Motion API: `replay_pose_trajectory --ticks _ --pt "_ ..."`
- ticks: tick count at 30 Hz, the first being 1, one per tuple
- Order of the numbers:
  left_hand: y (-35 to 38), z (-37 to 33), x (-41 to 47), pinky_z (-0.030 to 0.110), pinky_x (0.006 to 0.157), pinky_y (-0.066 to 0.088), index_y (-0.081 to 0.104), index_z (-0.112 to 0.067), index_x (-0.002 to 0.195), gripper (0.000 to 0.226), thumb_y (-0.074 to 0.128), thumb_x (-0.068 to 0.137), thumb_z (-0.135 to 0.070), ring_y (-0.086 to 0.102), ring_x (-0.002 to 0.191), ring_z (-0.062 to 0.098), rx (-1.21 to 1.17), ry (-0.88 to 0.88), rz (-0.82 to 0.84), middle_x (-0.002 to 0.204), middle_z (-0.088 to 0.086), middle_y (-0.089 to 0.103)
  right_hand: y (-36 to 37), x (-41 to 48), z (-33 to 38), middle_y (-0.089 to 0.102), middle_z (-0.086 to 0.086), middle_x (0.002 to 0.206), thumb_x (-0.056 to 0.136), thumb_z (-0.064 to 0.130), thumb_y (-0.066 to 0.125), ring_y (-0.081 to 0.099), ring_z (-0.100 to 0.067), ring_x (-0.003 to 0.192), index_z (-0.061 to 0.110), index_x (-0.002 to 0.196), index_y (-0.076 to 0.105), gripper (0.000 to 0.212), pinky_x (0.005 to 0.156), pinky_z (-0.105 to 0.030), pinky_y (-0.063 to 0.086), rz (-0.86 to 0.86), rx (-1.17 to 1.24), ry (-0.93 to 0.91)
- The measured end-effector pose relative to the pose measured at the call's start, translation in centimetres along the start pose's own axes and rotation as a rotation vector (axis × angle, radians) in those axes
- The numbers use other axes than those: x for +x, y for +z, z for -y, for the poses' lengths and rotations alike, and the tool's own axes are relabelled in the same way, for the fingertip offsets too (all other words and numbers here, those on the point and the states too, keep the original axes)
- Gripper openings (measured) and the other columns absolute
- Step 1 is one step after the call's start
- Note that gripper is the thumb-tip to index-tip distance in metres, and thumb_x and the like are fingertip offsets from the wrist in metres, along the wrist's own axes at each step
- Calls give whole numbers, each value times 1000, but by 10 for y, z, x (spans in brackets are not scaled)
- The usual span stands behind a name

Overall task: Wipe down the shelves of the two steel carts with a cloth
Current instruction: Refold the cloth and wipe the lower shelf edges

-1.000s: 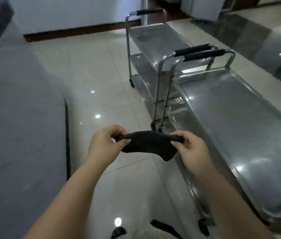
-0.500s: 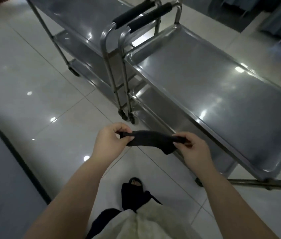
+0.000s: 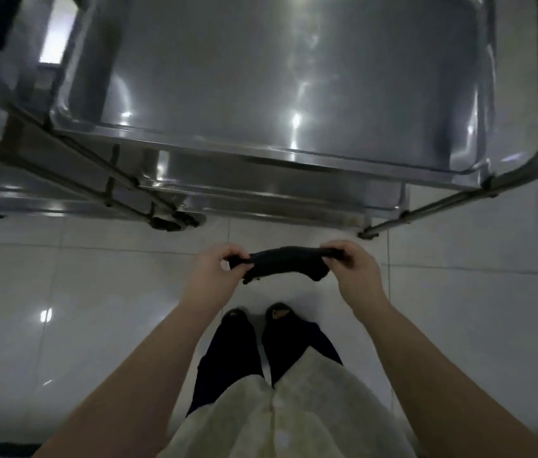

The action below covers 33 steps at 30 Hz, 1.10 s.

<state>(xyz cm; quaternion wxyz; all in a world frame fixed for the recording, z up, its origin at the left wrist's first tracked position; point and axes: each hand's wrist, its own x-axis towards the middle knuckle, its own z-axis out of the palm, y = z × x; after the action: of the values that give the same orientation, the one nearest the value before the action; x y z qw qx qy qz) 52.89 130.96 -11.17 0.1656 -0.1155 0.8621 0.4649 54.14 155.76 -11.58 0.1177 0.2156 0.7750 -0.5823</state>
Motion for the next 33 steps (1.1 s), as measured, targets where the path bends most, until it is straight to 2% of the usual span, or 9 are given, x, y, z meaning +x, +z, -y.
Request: replay_pose_trajectory --ticks 4,10,15,18,21,24,26,30,33 --pt "51 23 43 23 81 49 64 -39 76 28 78 76 -15 60 84 -2 -33 58 91 85 -18 65 0 13 -53 69 22 87 85 -4 63 64 4 85 35 88 69 40 73 -7 46 -198 95 57" --pt "174 89 120 18 78 49 60 -42 75 33 78 76 -14 61 81 -2 -33 154 155 83 -23 63 2 89 -182 67 9 102 90 1 58 63 -3 96 41 98 64 41 73 -9 49 -408 117 80" --pt "296 169 200 9 66 45 59 -41 77 25 74 79 -21 60 76 -5 27 214 288 79 -24 64 -4 183 -299 54 37 97 96 17 54 49 23 91 60 93 43 45 66 -2 41 -474 -98 10" --pt "357 203 264 12 65 43 56 -35 73 29 75 80 -15 58 67 -4 -17 260 274 70 -14 62 -18 258 -352 53 42 95 96 17 53 49 21 93 55 95 47 38 73 4 35 -424 -221 -135" --pt "404 222 325 9 58 39 50 -39 73 32 76 79 -21 55 63 -2 110 428 170 68 -16 56 -28 352 -385 59 26 95 97 15 53 55 2 91 39 101 56 24 81 -10 36 -430 -334 -270" --pt "440 244 369 27 68 47 61 -25 86 16 74 80 -20 60 74 16 236 599 142 80 -5 63 -25 431 -408 64 -5 113 98 13 48 57 -23 106 19 114 63 23 90 -26 40 -422 -532 -328" --pt "458 265 387 32 71 45 65 -17 94 15 72 82 -19 61 79 26 371 718 54 88 3 66 -14 461 -425 60 -11 124 99 14 46 55 -28 114 18 125 61 31 98 -32 41 -439 -547 -343" --pt "472 291 410 34 78 33 66 -22 109 22 65 88 -27 57 93 28 465 665 -137 93 2 67 28 469 -466 33 -15 150 98 19 50 30 -33 139 24 147 39 51 113 -46 30 -578 -564 -311" --pt "465 296 425 37 85 36 66 -23 114 25 55 93 -32 54 104 29 523 714 -148 105 3 67 61 464 -485 15 -15 160 99 26 46 4 -38 147 17 152 26 58 120 -50 8 -463 -703 -254"
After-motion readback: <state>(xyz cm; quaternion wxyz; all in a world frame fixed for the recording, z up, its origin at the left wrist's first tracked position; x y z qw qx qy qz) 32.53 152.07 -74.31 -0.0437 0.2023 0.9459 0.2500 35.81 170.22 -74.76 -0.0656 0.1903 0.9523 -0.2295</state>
